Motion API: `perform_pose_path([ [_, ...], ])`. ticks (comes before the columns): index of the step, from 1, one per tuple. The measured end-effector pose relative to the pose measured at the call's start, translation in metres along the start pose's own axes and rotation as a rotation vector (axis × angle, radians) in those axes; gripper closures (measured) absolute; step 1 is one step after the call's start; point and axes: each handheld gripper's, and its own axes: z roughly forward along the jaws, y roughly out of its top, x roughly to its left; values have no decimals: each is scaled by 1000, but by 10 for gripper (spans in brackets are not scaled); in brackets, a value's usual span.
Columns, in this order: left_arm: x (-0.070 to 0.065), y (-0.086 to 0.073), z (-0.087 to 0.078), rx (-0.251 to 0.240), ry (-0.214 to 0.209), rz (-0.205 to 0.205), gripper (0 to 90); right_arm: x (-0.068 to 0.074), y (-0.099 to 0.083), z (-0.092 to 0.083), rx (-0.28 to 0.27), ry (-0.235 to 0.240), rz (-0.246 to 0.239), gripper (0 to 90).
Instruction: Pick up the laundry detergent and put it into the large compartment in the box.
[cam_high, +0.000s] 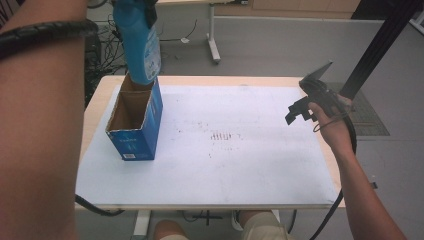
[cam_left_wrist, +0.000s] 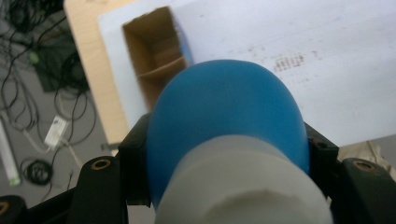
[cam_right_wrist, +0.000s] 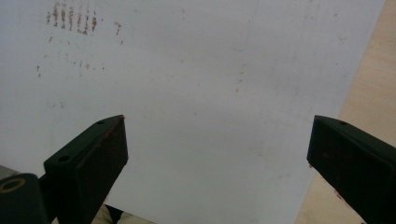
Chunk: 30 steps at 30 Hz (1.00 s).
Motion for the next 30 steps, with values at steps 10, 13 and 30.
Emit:
perform_pose_path([
  [10,38,-1,14,11,-29,-150,374,1,0,-2,-1,-8,1,52],
  [13,46,0,21,19,-35,-173,374,1,0,-1,1,-10,-5,52],
  [30,67,6,59,48,-52,-224,374,2,3,4,7,-13,1,52],
])
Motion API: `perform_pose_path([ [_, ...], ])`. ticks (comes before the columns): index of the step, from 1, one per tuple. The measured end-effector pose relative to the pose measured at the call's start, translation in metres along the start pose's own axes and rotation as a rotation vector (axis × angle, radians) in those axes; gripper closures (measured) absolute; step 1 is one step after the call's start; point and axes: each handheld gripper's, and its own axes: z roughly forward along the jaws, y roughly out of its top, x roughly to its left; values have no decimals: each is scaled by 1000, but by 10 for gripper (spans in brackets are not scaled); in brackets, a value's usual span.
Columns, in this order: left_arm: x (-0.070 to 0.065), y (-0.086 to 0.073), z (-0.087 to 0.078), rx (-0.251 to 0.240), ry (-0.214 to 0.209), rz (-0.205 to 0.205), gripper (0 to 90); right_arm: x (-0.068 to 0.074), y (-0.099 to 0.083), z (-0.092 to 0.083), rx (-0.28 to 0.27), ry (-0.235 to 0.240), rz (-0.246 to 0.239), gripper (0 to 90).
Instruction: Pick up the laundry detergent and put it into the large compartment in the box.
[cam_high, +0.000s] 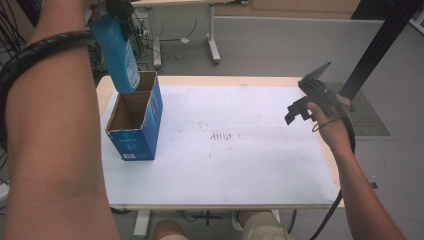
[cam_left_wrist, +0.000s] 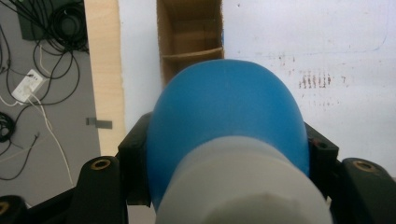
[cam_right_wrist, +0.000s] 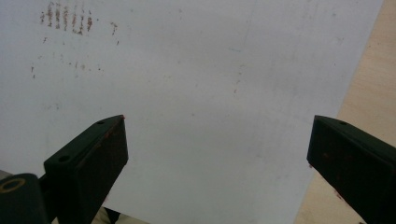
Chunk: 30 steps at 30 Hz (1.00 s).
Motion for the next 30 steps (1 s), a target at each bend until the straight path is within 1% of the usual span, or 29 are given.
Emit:
perform_pose_path([
  [6,4,3,14,7,5,-9,374,0,1,2,2,0,-1,52],
  [9,6,3,22,8,7,-19,374,0,1,2,2,1,1,52],
  [14,10,3,35,13,7,-21,374,0,0,3,2,3,0,52],
  [21,16,3,59,21,5,-26,374,1,0,3,4,-1,2,52],
  [23,18,4,66,33,6,-30,374,1,0,3,4,-2,6,52],
  [24,19,3,70,28,6,-28,374,1,0,3,4,0,3,52],
  [25,20,2,73,28,6,-30,374,2,0,3,5,-2,3,52],
  [26,21,3,79,38,8,-32,374,2,-1,3,4,-3,5,52],
  [28,23,2,86,34,6,-30,374,3,-1,3,3,-1,-1,52],
  [30,25,2,93,42,4,-35,374,5,-1,3,3,0,-1,52],
])
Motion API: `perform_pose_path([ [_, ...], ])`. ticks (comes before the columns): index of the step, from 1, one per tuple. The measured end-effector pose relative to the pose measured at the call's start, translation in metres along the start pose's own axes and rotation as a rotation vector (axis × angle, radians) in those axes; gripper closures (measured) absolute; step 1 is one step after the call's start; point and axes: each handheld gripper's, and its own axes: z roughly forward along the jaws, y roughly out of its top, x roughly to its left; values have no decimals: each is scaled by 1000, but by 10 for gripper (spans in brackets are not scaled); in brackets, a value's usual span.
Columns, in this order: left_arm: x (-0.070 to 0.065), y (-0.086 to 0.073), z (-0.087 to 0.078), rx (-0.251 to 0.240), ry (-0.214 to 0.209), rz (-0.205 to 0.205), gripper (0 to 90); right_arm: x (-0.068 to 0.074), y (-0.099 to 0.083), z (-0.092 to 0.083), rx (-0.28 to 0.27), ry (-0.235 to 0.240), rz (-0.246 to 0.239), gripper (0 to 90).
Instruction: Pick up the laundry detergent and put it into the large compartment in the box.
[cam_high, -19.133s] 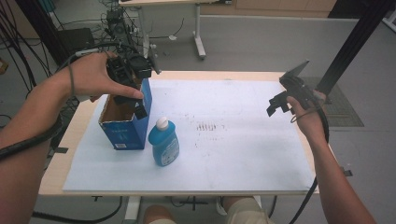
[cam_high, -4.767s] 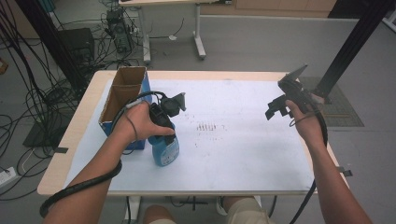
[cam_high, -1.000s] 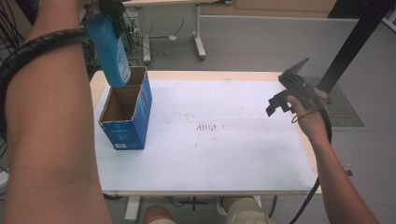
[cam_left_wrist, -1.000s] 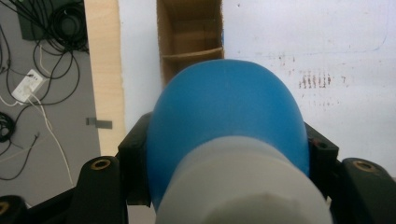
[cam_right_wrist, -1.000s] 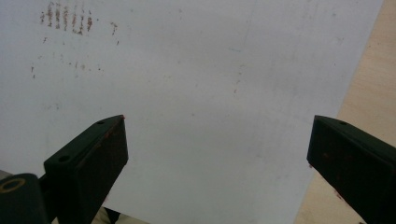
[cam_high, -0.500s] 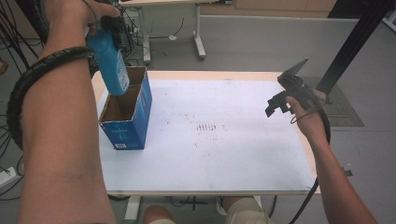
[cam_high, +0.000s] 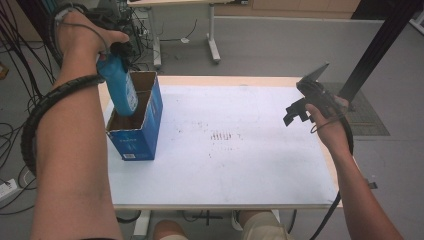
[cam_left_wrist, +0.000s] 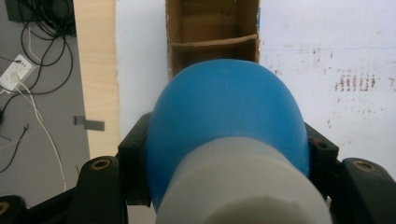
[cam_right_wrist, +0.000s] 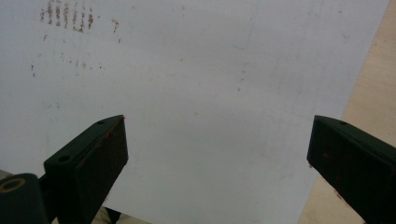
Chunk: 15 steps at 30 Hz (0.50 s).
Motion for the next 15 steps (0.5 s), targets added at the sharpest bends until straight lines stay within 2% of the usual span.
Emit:
perform_pose_path([
  [5,4,0,18,5,-4,1,374,2,1,1,3,1,-1,52],
  [15,1,0,54,23,-3,19,374,4,1,3,7,-6,-3,52],
])
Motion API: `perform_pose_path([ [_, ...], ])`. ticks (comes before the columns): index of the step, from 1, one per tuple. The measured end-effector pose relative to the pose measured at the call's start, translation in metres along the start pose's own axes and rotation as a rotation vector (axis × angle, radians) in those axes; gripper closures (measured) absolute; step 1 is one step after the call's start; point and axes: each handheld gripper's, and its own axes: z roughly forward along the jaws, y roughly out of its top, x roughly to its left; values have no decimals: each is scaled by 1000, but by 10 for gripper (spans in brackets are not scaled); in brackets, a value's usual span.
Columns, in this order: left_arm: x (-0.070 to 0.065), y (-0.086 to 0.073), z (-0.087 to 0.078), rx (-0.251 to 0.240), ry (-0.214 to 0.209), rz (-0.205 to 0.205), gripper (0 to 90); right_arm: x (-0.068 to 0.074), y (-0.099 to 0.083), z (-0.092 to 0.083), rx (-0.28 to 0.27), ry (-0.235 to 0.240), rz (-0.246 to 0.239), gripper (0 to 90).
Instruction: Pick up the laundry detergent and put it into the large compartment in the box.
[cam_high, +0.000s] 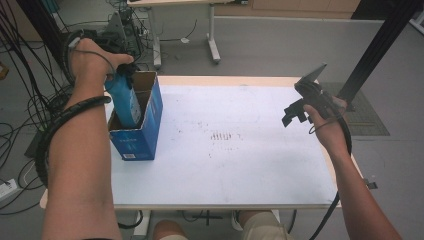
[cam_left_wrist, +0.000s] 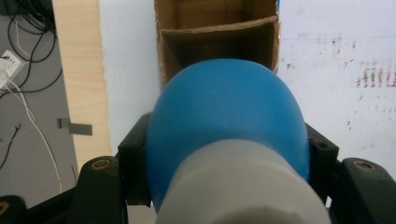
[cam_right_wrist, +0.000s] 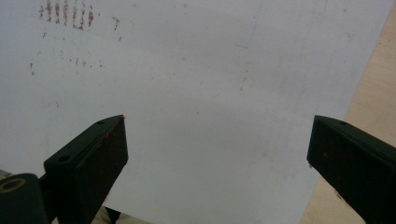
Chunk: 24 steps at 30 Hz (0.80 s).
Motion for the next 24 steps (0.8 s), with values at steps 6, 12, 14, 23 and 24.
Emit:
perform_pose_path([
  [6,-2,1,22,14,0,9,374,0,-1,0,2,-4,2,52],
  [12,-5,2,43,30,3,17,374,2,1,2,5,-6,-3,52],
  [14,-6,2,49,33,3,21,373,2,1,2,5,-5,-2,52],
  [23,-9,3,72,50,17,39,374,2,1,6,10,-8,-1,52],
  [24,-9,3,74,54,18,39,374,2,1,6,11,-8,1,52],
])
